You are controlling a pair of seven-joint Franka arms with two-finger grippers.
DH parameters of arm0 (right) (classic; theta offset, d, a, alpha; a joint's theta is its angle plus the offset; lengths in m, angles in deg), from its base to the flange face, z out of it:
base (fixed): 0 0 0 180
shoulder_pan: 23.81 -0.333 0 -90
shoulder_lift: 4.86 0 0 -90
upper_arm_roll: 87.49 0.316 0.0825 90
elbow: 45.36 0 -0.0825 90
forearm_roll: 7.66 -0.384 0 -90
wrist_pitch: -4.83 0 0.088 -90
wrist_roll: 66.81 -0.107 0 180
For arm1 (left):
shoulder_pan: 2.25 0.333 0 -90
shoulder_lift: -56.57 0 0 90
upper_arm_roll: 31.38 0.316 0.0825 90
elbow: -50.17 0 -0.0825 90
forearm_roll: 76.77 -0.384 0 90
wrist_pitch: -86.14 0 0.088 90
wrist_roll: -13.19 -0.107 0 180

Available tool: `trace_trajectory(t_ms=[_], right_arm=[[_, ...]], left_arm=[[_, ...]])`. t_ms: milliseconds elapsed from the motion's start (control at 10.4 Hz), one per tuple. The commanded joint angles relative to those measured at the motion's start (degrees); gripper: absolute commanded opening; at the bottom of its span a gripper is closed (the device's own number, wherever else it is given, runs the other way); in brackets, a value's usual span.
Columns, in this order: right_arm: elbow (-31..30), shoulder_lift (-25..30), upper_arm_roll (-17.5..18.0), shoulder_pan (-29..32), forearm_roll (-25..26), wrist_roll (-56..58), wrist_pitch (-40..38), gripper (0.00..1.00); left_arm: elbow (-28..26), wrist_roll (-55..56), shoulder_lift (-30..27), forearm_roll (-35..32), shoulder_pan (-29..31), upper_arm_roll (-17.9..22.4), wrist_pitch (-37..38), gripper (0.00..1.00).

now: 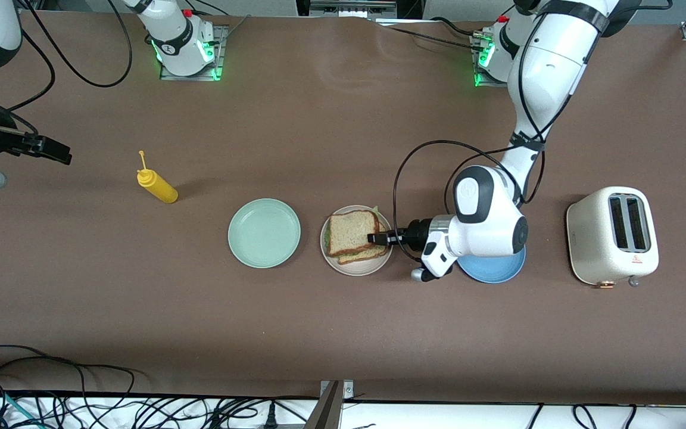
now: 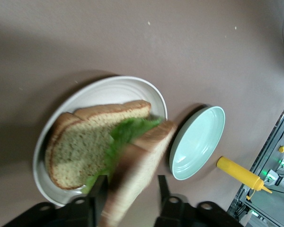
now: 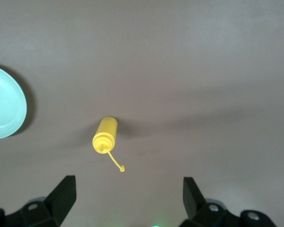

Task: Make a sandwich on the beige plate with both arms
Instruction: 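Lower the bread onto the lettuce and open the left gripper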

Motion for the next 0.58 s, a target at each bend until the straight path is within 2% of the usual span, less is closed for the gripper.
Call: trace_trajectory(t_ms=[0, 290, 483], right_arm=[[-0.94, 1.13, -0.37, -0.11, -0.17, -0.02, -0.29, 1.0], [-0.94, 1.13, -1.42, -0.11, -0.26, 1.03, -0.29, 1.0], [-0.94, 1.13, -1.42, -0.11, -0.26, 1.03, -0.29, 1.0]], left_arm=[[-0.14, -2.95, 0.46, 1.61, 0.34, 0.19, 0.05, 1.0], [-0.32, -3.4, 0.11, 1.61, 0.52, 1.07, 0.22, 1.0], [-0.32, -3.39, -2.34, 1.35, 1.66, 1.07, 0.22, 1.0]])
